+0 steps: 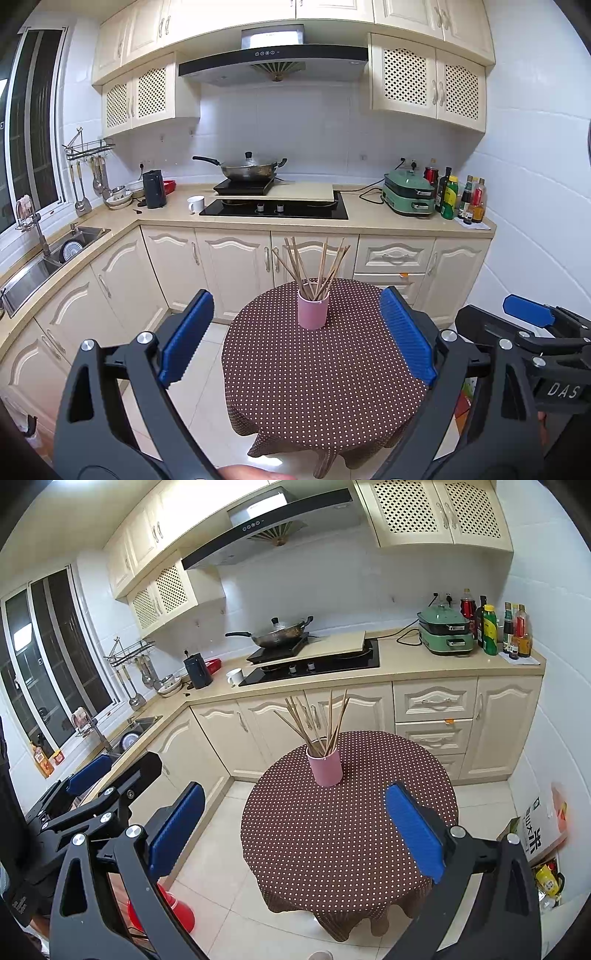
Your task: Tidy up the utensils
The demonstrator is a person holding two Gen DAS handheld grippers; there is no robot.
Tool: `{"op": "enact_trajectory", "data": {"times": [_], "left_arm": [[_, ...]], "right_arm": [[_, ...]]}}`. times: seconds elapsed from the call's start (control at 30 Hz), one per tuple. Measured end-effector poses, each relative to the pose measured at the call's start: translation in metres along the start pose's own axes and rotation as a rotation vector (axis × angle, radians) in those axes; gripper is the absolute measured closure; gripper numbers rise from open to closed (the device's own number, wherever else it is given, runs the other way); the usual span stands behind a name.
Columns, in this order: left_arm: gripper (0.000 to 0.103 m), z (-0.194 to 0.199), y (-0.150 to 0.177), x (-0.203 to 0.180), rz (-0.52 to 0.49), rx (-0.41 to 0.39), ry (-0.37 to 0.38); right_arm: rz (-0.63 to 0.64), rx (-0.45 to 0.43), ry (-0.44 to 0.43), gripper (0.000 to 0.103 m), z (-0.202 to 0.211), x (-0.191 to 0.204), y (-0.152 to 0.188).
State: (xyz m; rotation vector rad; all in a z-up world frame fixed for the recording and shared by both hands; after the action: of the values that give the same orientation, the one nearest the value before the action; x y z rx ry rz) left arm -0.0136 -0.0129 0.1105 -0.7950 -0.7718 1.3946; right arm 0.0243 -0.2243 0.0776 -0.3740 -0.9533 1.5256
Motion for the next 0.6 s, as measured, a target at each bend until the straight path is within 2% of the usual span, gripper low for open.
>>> {"op": "enact_trajectory", "data": {"times": [0.6], "left_arm": [[0.013,-0.0034,0.0032,0.0004,0.005,0.022,0.002]], "right_arm": [[-0.009,0.014,0.011,0.008,0.0028,-0.0023,0.0039]]}}
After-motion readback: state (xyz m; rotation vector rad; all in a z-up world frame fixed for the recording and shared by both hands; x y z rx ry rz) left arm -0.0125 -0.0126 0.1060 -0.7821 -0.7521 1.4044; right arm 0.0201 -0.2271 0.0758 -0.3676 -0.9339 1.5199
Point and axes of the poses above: each gripper's, at about its wrist camera, not at the fingertips, and z roughly against the way its jaws point, x to its left, y to its underside, the point moved 1 cm from there along -z, roughly the way its jaws point, and after that the axes turned 7 degrees about x, right-handed, at the moved point
